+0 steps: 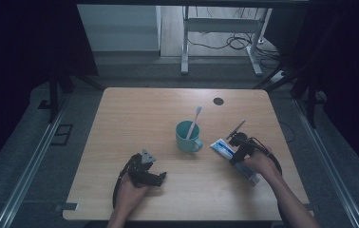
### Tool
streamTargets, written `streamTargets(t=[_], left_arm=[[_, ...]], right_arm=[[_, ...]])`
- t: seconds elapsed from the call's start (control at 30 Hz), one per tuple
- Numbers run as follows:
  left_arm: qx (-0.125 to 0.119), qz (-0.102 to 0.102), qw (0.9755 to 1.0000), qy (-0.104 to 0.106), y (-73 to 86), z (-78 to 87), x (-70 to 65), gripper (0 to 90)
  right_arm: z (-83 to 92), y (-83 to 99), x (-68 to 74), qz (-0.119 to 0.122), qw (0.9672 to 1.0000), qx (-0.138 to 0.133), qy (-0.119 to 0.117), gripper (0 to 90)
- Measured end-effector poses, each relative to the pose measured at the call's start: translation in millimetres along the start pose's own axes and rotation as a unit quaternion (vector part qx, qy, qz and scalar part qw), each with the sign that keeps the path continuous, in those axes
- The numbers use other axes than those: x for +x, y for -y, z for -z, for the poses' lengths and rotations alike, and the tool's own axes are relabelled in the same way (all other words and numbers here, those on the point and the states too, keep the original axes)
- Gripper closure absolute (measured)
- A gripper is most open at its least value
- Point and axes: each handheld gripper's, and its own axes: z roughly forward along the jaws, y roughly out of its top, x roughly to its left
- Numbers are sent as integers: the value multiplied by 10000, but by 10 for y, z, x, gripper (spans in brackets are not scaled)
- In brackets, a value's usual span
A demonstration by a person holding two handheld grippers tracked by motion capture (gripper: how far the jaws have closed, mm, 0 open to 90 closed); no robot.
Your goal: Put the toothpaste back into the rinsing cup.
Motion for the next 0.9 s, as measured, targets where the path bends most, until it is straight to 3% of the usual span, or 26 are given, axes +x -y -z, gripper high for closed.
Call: streamTargets(t=[0.27,0.63,0.9], left_arm=[[1,-1,10000,0,0,0,0,55],[0,0,10000,0,0,0,0,55],[-1,-2,10000,1,0,0,0,55]], right_arm=[[64,74,-55,-84,9995,-257,-176,698],[112,123,-38,3,9988,-461,-140,707],[282,164,-20,92,9964,-830,-107,708]])
